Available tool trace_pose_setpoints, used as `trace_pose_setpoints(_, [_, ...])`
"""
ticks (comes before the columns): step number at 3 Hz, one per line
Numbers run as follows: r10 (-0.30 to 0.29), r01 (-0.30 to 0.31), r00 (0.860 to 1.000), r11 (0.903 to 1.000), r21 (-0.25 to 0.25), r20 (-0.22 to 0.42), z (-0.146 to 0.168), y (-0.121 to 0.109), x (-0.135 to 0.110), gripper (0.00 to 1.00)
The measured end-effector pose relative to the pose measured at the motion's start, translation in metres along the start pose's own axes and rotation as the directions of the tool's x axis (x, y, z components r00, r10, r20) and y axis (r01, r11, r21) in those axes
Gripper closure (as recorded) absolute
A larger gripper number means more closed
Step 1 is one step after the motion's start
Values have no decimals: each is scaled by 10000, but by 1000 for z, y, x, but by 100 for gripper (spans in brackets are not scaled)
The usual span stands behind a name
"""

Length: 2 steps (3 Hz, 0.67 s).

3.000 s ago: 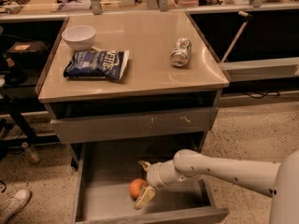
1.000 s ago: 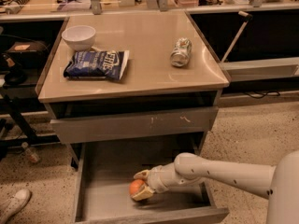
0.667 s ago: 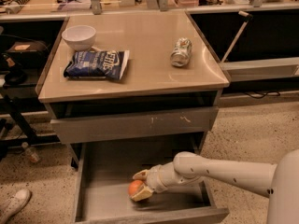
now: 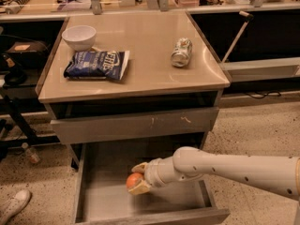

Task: Pick orange from middle drawer and place on counter

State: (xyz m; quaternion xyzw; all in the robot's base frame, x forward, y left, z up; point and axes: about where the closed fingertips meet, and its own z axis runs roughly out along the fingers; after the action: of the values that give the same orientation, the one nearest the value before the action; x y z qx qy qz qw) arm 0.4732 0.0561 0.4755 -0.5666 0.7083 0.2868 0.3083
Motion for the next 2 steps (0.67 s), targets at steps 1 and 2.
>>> trace_pose_setpoints(1, [218, -175, 9985, 9961, 868, -492, -32, -4, -30, 100])
trace_pose_setpoints(2, [195, -37, 9952, 9868, 1617, -962, -72, -13, -70, 100])
